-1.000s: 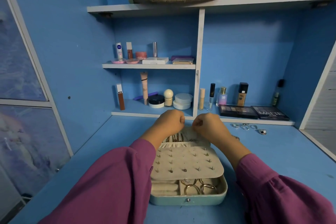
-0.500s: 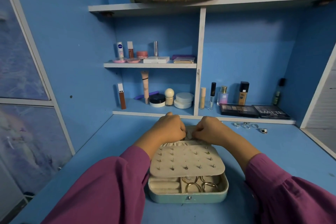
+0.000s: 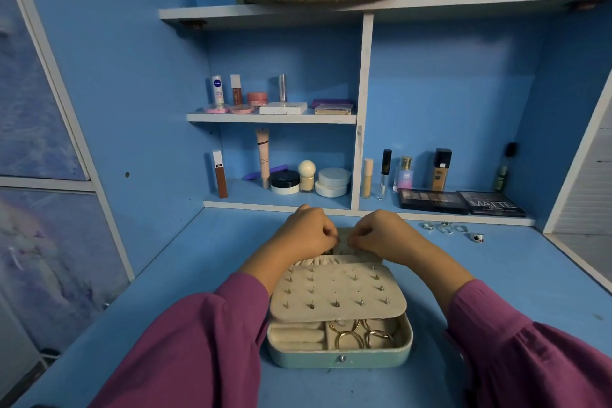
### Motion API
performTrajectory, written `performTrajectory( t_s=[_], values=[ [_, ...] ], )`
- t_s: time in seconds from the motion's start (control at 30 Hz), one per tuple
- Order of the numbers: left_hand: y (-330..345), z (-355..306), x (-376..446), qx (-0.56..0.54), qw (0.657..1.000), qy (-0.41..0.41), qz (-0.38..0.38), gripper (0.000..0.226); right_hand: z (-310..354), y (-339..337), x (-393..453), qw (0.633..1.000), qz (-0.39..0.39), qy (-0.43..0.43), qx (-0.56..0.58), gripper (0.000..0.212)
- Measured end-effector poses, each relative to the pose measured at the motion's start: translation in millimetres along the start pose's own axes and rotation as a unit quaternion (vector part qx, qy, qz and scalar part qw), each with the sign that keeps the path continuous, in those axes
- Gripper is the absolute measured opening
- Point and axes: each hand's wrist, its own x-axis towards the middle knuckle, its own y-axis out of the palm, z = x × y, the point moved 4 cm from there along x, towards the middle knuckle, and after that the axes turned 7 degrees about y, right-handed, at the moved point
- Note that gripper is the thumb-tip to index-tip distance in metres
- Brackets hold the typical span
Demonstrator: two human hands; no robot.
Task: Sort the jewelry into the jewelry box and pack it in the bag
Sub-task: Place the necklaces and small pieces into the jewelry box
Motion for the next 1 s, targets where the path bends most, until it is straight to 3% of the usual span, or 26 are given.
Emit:
performTrajectory(
  t_s=[0.2,0.37,0.5,0.73,0.9,1.0],
  values=[
    [2,-3,10,-0.004,1.000,0.000,0.025,0.012,6,7,4,0.999,0.002,-0.008,-0.046,0.017],
    [5,-1,7,-0.095,0.995,-0.023,0.031,0.005,3,11,11,0.998,0.006,0.004,-0.056,0.023],
    [5,3,10,-0.147,0.988,-0.037,-0.004,0.007,3,3,16,0.999,-0.050,-0.011,-0.008,0.022],
    [5,17,12,-0.174,0.981,-0.061,-0.066,0.014,5,7,23,0.994,-0.086,-0.020,-0.063,0.020],
    [6,17,9,-0.130,0.989,-0.048,-0.056,0.022,7,11,29,0.993,-0.099,-0.038,-0.057,0.018],
    [6,17,9,-0.097,0.992,-0.047,-0.057,0.014,6,13,29,0.987,-0.113,-0.046,-0.100,0.021]
  ],
)
